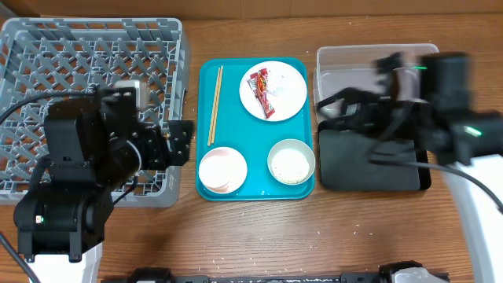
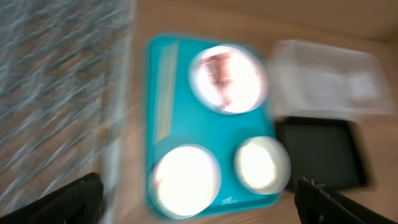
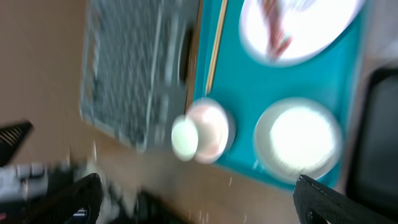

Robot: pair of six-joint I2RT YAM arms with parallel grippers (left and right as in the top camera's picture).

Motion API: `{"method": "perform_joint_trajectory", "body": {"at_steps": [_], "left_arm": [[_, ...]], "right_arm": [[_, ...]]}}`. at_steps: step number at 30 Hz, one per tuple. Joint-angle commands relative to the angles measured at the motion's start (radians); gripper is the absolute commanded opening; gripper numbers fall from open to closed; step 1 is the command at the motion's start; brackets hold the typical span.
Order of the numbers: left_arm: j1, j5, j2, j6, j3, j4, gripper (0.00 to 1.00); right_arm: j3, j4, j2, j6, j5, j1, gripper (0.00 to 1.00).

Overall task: Sort waste into correct bins and load items into the dishwasher
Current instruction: 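Reach the right gripper to the white paper cup and grasp it, then lift the cup and pass it from right gripper to left gripper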

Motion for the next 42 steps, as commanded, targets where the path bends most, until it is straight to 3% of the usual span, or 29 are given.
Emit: {"method": "perform_joint_trajectory", "body": {"at_steps": [1, 2, 3, 5, 9, 17, 20, 24, 30, 35, 38, 40, 42], "left_arm": [[0.006, -0.346, -0.001, -0.192, 0.020, -0.077, 1.00], [0.006, -0.346, -0.001, -0.190, 0.019, -0.084, 1.00], [0.006, -0.350, -0.001, -0.186, 0.019, -0.105, 1.00], [0.006, -0.363, -0.001, -0.180, 0.019, -0.132, 1.00], [0.006, -0.369, -0.001, -0.152, 0.019, -0.149, 1.00], [0.005, -0.369, 0.000, -0.114, 0.019, -0.173, 1.00], [0.005, -0.369, 0.000, -0.106, 0.019, -0.180, 1.00], [0.005, -0.328, 0.001, -0.100, 0.019, -0.171, 1.00], [0.006, 0.079, 0.047, -0.001, 0.019, -0.024, 1.00], [0.006, 0.800, 0.155, 0.031, 0.019, 0.198, 1.00], [0.005, 1.170, 0.215, 0.026, 0.019, 0.357, 1.00], [0.002, 1.313, 0.240, 0.027, 0.019, 0.406, 1.00], [-0.007, 1.324, 0.250, 0.014, 0.019, 0.404, 1.00]], "right_arm": [[0.017, 0.016, 0.124, 0.070, 0.146, 0.270, 0.95], [0.017, 0.034, 0.156, 0.095, 0.208, 0.339, 0.92], [0.017, 0.070, 0.204, 0.123, 0.309, 0.449, 0.79], [0.017, 0.129, 0.281, 0.167, 0.452, 0.579, 0.75], [0.017, 0.222, 0.425, 0.205, 0.591, 0.694, 0.72], [0.016, 0.326, 0.560, 0.205, 0.634, 0.700, 0.43], [0.008, 0.317, 0.589, 0.204, 0.644, 0.700, 0.07], [0.031, 0.292, 0.486, 0.206, 0.641, 0.642, 0.04], [0.032, 0.262, 0.212, 0.173, 0.570, 0.474, 0.04], [0.032, 0.268, -0.033, -0.085, 0.035, 0.206, 0.04], [0.031, 0.277, -0.083, -0.172, -0.272, 0.089, 0.04], [0.031, 0.306, -0.082, -0.171, -0.399, 0.061, 0.04], [0.031, 0.354, -0.076, -0.171, -0.512, 0.057, 0.04]]}}
